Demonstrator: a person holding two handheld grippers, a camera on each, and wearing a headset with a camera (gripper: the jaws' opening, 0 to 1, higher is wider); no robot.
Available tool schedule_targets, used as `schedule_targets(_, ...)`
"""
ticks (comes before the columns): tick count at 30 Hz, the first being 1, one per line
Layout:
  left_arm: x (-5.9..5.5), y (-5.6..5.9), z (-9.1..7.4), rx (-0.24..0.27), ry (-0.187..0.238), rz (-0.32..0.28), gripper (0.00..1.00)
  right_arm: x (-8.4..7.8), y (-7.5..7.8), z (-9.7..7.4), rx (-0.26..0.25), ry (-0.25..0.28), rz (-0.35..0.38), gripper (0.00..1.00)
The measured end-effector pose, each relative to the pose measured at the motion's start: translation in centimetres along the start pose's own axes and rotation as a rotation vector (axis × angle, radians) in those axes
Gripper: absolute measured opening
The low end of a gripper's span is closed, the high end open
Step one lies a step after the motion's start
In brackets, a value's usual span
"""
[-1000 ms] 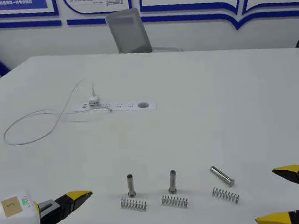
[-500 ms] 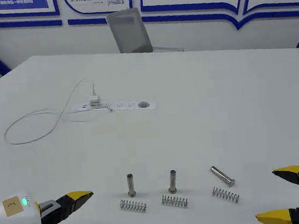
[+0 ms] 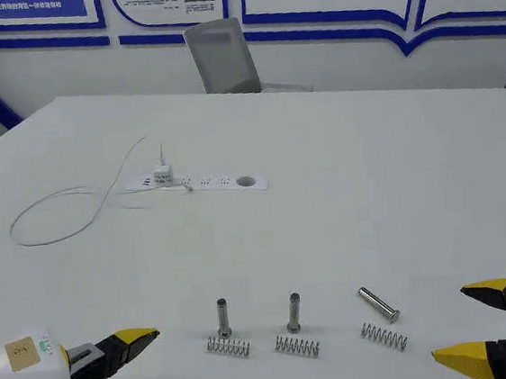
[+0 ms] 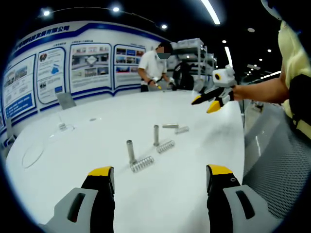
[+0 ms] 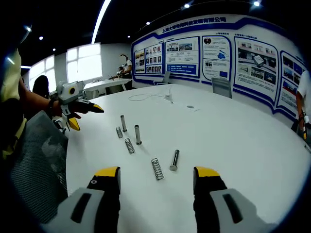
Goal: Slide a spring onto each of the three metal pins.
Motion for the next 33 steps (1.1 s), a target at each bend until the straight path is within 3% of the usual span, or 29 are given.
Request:
schedule_targets(16,0.0,0.3,-0.1,0.005,-0.005,0.001,0.78,1.1,0.8,2.1,0.015,-0.051,-0.035,0.57)
schedule_targets(33,0.1,0.5,0.0,0.011,-0.005,0.003,0.78,2.9,1.8,4.8,0.004,-0.069,-0.033,0.51)
Point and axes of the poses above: the centre of the closed fingertips' face, and the gripper's own axes: z roughly forward along the fingers, y roughly to its right, x roughly out of its top, the point moved 10 cm from there along -z, roughly backward along the fingers, and after that the axes turned 3 degrees about y, right-handed, at the moved point
